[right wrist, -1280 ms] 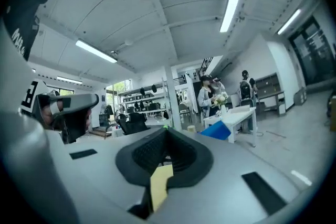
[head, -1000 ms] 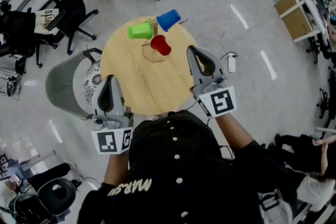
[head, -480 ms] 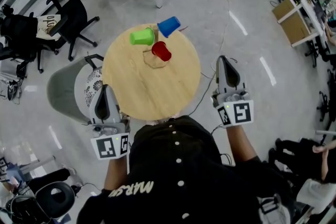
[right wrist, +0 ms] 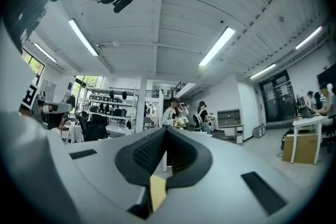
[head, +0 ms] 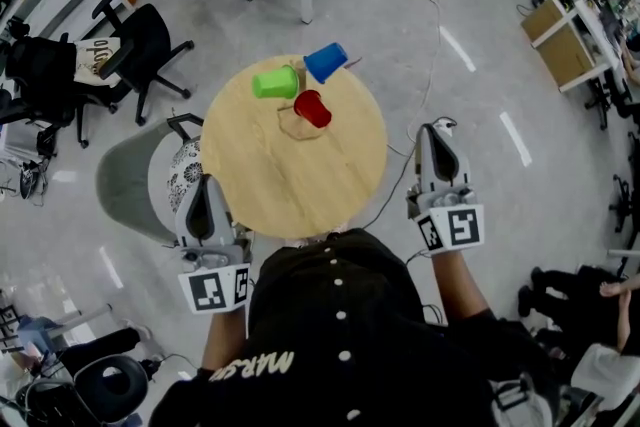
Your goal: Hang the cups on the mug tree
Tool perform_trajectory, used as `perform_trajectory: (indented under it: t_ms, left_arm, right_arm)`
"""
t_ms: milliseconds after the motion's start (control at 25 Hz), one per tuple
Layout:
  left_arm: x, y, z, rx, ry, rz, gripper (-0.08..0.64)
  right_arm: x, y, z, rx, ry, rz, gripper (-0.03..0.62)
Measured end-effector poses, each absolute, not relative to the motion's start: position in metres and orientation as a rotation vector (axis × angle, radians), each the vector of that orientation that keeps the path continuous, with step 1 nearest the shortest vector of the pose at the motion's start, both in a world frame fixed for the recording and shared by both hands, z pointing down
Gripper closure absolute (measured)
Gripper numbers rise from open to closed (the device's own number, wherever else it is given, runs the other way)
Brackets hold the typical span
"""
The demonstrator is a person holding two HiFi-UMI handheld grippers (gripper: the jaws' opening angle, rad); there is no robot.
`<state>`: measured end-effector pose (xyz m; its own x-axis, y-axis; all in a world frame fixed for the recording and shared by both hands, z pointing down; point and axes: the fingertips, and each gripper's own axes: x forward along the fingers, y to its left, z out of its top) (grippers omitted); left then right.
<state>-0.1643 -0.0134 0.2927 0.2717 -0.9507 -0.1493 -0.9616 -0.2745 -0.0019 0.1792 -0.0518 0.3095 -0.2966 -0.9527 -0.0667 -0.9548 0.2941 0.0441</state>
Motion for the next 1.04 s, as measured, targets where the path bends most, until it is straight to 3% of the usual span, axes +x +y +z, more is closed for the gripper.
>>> perform_trajectory:
  t_ms: [1040]
  left_arm:
    - [-0.173, -0.029, 0.303, -2.425, 1.874, 0.169, 0.565]
  right_arm:
    - [0.145, -0.08, 0.329, -1.749, 2.603, 0.099, 0.594]
